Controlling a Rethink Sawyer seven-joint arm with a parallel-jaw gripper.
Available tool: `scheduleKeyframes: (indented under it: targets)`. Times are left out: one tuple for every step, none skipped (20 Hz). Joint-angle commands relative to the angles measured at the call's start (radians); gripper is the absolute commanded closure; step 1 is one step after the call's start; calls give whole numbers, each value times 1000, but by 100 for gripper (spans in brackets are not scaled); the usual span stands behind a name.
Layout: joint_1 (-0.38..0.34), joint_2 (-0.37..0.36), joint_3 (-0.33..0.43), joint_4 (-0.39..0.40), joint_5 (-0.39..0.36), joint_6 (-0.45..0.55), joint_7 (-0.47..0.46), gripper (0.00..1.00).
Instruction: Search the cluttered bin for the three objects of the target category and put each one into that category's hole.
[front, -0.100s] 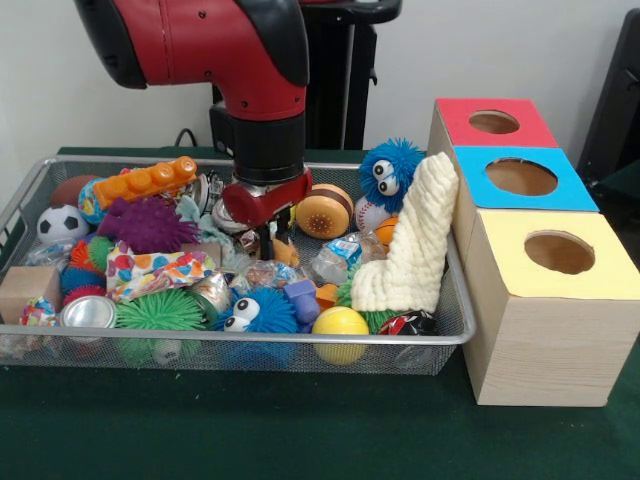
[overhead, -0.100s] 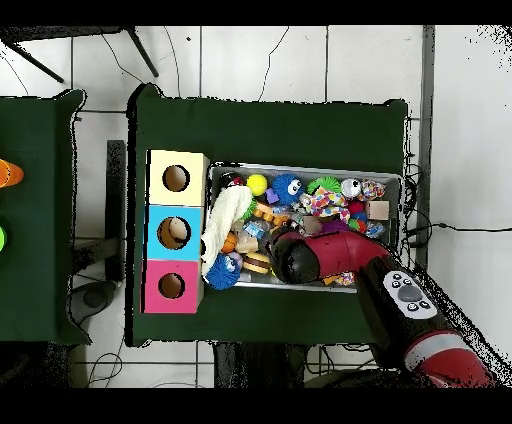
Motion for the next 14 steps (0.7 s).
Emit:
scheduleKeyframes:
  targets:
    - [48, -154, 71, 144, 74, 206, 25, 100]
    - [58, -211, 87, 181, 108, 233, 30, 100]
    - [63, -239, 93, 196, 125, 247, 32, 100]
    - [69, -272, 100, 214, 147, 258, 40, 100]
    - [76, -305, 108, 232, 169, 269, 49, 100]
    - [80, -335, 117, 249, 190, 262, 66, 100]
    - [87, -347, 123, 253, 195, 253, 68, 100]
    - [93, -359, 128, 257, 200, 245, 69, 100]
    - [98, -370, 134, 262, 204, 232, 71, 100]
    - [107, -376, 137, 259, 201, 209, 77, 100]
    - [113, -384, 140, 262, 202, 195, 80, 100]
    - [114, -389, 151, 260, 201, 164, 82, 100]
    - [121, -398, 156, 261, 206, 154, 83, 100]
    - [128, -401, 158, 256, 201, 135, 85, 100]
